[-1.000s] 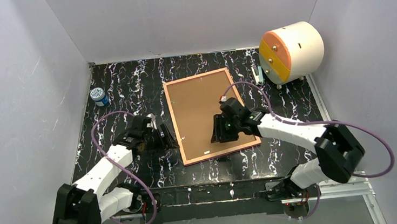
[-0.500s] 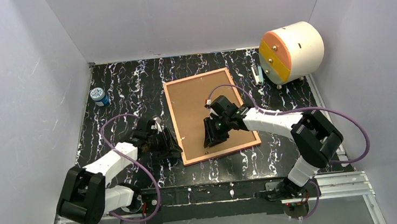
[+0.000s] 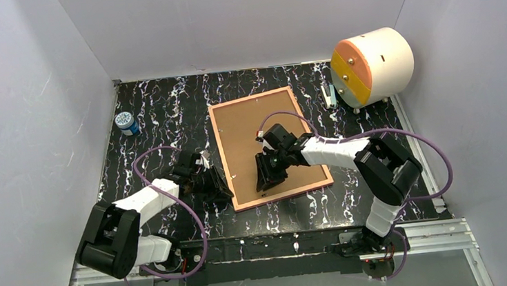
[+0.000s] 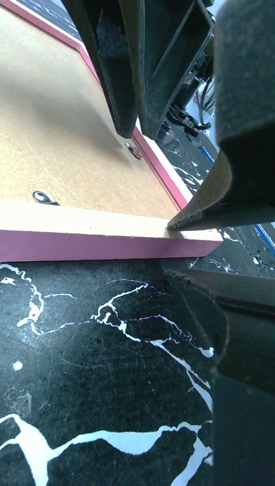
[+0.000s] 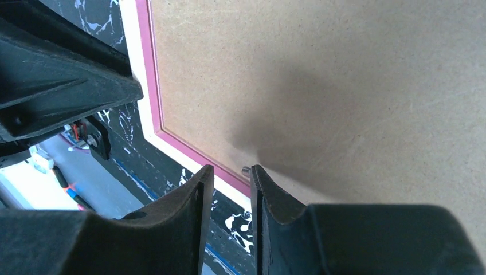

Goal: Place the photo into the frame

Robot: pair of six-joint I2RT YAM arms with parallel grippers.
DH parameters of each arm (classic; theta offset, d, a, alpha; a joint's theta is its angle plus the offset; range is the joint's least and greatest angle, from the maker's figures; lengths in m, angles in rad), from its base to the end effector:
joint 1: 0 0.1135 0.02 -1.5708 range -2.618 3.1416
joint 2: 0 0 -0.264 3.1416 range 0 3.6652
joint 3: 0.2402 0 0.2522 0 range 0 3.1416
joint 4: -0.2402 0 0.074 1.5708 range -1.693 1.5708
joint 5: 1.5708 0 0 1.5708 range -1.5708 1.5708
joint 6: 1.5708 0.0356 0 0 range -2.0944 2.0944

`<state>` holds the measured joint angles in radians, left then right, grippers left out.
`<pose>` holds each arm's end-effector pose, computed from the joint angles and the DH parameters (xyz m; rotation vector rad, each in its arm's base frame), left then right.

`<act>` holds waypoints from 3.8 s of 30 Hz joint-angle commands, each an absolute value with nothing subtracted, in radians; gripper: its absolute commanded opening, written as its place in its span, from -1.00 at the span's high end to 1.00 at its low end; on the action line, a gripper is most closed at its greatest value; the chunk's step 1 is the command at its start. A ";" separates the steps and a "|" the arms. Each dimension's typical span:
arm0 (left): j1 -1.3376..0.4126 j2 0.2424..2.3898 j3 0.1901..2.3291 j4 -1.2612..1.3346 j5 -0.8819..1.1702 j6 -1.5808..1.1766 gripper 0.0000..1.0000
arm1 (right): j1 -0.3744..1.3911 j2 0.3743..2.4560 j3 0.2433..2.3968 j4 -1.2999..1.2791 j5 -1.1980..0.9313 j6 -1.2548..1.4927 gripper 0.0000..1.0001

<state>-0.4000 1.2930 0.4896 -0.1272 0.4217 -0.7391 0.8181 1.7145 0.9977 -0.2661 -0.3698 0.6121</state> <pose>0.2011 -0.1008 0.1473 -0.2632 2.6574 -0.9563 0.2240 0.2579 0.1699 -0.4426 2.7507 0.9449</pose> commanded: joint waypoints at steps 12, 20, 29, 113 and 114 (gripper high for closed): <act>-0.407 1.344 0.469 -0.213 0.343 -0.710 0.50 | 0.854 1.782 1.055 -0.319 -0.389 0.536 0.24; -0.407 1.353 0.471 -0.220 0.330 -0.708 0.50 | 0.857 1.755 1.006 -0.390 -0.390 0.505 0.27; -0.407 1.355 0.474 -0.234 0.308 -0.707 0.50 | 0.856 1.742 0.989 -0.475 -0.339 0.490 0.28; -0.406 0.712 0.736 -0.570 -0.113 -0.707 -0.66 | 1.081 2.389 2.361 -0.916 0.362 0.655 0.75; -0.406 0.708 0.723 -0.555 -0.084 -0.710 -0.70 | 1.077 2.373 2.360 -0.911 0.345 0.664 0.75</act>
